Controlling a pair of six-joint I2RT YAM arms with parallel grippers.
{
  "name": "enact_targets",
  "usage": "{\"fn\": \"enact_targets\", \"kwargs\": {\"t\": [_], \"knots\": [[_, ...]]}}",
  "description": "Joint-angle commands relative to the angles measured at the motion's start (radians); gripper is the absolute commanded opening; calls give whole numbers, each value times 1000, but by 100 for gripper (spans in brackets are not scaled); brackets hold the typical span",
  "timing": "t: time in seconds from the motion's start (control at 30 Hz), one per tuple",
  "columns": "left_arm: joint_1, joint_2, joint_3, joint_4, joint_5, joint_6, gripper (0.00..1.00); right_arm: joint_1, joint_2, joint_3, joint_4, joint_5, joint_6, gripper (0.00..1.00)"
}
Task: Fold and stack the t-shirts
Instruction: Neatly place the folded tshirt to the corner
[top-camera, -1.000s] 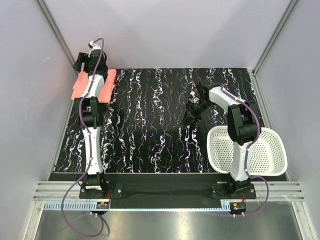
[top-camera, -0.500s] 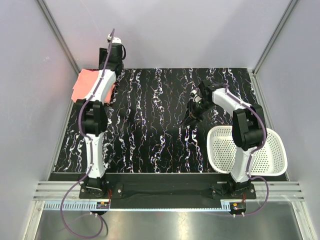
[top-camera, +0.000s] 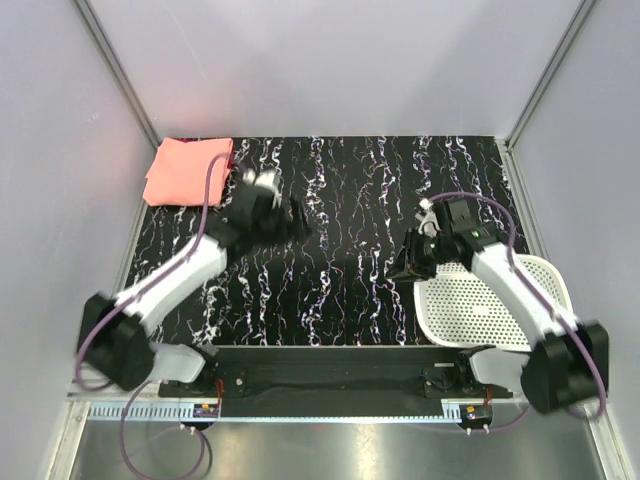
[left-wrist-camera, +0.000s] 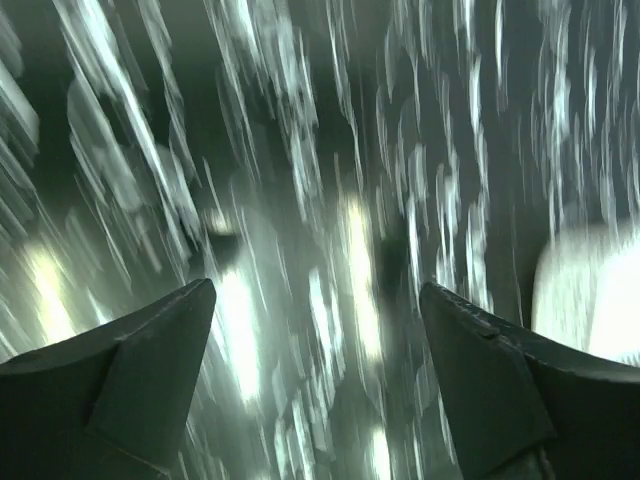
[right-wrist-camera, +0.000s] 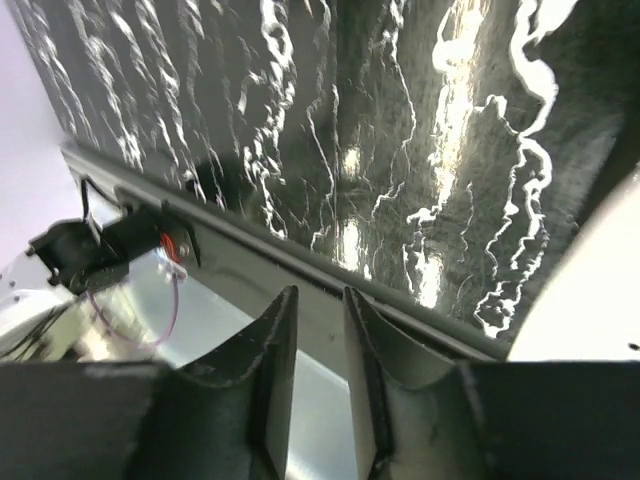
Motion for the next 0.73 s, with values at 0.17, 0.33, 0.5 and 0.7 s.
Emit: {"fn": "enact_targets", "kwargs": {"t": [0.17,0.33,0.5,0.7], "knots": [[-81,-701,-578,68,-40,-286,99,4,-423,-219,107,181,76,75],[-81,-1103,-726,-33,-47,-338,99,7,-622,-284,162,226,177,100],[-81,-1483,-849,-122,-5,-491,99,7,-775,-351,127,270,252,100],[-81,-1542,-880,-153,150,-490,99,7,-956,-490,207,177,339,100]]}}
